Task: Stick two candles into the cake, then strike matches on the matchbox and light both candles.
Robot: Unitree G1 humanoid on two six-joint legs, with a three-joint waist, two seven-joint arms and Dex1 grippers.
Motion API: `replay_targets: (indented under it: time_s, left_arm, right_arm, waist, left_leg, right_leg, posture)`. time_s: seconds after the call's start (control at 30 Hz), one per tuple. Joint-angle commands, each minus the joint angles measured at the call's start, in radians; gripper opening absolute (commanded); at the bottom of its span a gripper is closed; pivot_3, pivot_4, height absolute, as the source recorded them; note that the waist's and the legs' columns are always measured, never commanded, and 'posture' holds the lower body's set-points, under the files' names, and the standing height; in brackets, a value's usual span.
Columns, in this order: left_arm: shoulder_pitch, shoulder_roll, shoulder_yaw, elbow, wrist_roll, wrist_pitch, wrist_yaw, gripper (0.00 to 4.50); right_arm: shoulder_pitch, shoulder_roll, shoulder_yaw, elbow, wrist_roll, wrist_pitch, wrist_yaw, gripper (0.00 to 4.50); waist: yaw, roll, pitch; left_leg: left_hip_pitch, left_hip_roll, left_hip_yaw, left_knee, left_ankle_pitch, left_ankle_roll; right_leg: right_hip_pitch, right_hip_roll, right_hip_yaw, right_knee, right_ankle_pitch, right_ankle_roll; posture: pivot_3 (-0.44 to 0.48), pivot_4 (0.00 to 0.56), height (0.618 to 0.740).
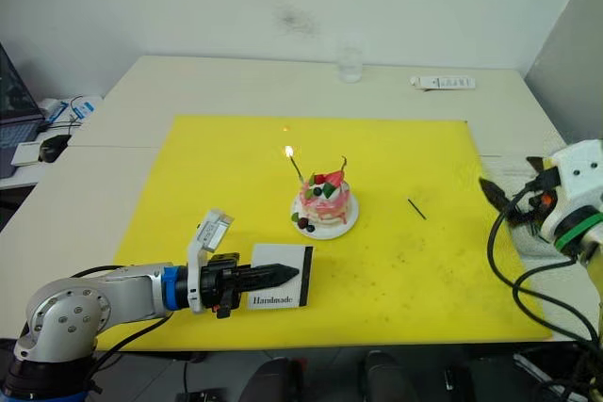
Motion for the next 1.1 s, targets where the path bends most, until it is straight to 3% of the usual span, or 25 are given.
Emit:
replay_targets:
  time_s: [0.03,0.23,0.67,0.93,1.03,1.1]
  left_arm:
    - [-0.015,0.012,0.009,-0.015,-0.007,-0.017,-0.016,0.0]
    - [-0.02,0.029,0.02,-0.025,-0.019,-0.012,-0.015,0.0]
    - [0.002,0.057,0.043,-0.054,-0.054,-0.011,0.01,0.0]
    - [-0.012,0.061,0.04,-0.04,-0.052,-0.014,0.019,0.0]
    - [-0.013,0.062,0.039,-0.036,-0.049,-0.015,0.02,0.0]
    - [-0.013,0.061,0.039,-0.035,-0.048,-0.017,0.022,0.0]
  right_arm:
    - [0.021,0.062,0.089,-0.035,-0.019,-0.103,-0.039,4.49]
    - [-0.004,0.116,0.273,0.116,-0.104,-0.228,-0.055,4.49]
    - [-0.209,0.161,0.408,0.549,-0.172,-0.489,-0.006,4.49]
    - [-0.252,0.199,0.434,0.658,-0.203,-0.521,-0.037,4.49]
    - [-0.25,0.2,0.443,0.661,-0.217,-0.48,-0.06,3.9]
    - [-0.249,0.209,0.439,0.654,-0.217,-0.457,-0.085,3.23]
  waist:
    - [-0.003,0.0,0.0]
    - [-0.002,0.0,0.0]
    - [0.0,0.0,0.0]
    - [0.0,0.0,0.0]
    - [0.0,0.0,0.0]
    - [0.0,0.0,0.0]
  left_leg:
    - [0.0,0.0,0.0,0.0,0.0,0.0]
    - [0.001,0.0,0.0,0.0,0.0,0.0]
    - [0.0,0.0,0.0,0.0,0.0,0.0]
    - [0.0,0.0,0.0,0.0,0.0,0.0]
    - [0.001,0.0,0.0,0.0,0.0,0.0]
    - [0.001,0.0,0.0,0.0,0.0,0.0]
  right_leg:
    - [0.0,0.0,0.0,0.0,0.0,0.0]
    - [0.0,0.0,0.0,0.0,0.0,0.0]
    - [0.0,0.0,0.0,0.0,0.0,0.0]
    - [0.0,0.0,0.0,0.0,0.0,0.0]
    - [0.0,0.0,0.0,0.0,0.0,0.0]
    - [0.0,0.0,0.0,0.001,0.0,0.0]
  posture:
    - [0.0,0.15,0.74]
    - [0.0,0.15,0.74]
    - [0.0,0.15,0.74]
    - [0.0,0.15,0.74]
    - [0.0,0.15,0.74]
    - [0.0,0.15,0.74]
